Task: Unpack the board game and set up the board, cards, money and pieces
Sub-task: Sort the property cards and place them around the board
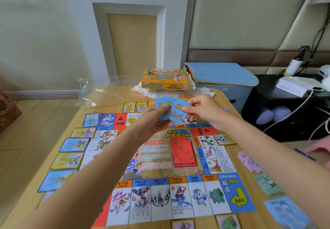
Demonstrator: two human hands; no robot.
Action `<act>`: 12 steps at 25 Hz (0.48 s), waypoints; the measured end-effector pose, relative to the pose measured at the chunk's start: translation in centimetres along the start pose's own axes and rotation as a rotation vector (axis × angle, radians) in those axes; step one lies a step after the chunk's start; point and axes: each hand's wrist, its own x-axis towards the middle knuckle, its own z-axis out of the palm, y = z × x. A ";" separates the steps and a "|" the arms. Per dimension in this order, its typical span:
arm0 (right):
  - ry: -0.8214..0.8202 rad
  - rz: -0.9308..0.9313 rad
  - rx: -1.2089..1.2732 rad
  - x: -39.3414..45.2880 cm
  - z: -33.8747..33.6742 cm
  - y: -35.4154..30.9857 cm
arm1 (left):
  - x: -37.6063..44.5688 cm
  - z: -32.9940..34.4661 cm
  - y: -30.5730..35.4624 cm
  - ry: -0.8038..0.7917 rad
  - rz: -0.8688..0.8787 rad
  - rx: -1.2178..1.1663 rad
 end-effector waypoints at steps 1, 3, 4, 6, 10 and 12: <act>0.050 -0.022 0.028 -0.4 -0.1 -0.2 | -0.7 -0.2 0.0 0.011 -0.015 -0.025; 0.254 -0.184 -0.045 -1.5 -0.3 -0.3 | -1.9 -0.7 0.0 0.017 -0.053 -0.041; 0.329 -0.325 -0.168 -2.2 -0.2 -0.3 | -2.5 -0.9 0.1 0.011 -0.067 -0.045; 0.279 -0.598 -0.448 -4.0 0.8 0.3 | -3.6 -1.2 0.3 -0.026 -0.082 -0.049; 0.103 -0.800 -0.684 -6.2 2.4 2.2 | -5.6 -1.3 0.2 -0.049 -0.062 -0.024; 0.105 -0.843 -0.730 -6.7 2.1 2.2 | -6.4 -1.4 0.1 -0.049 -0.065 -0.066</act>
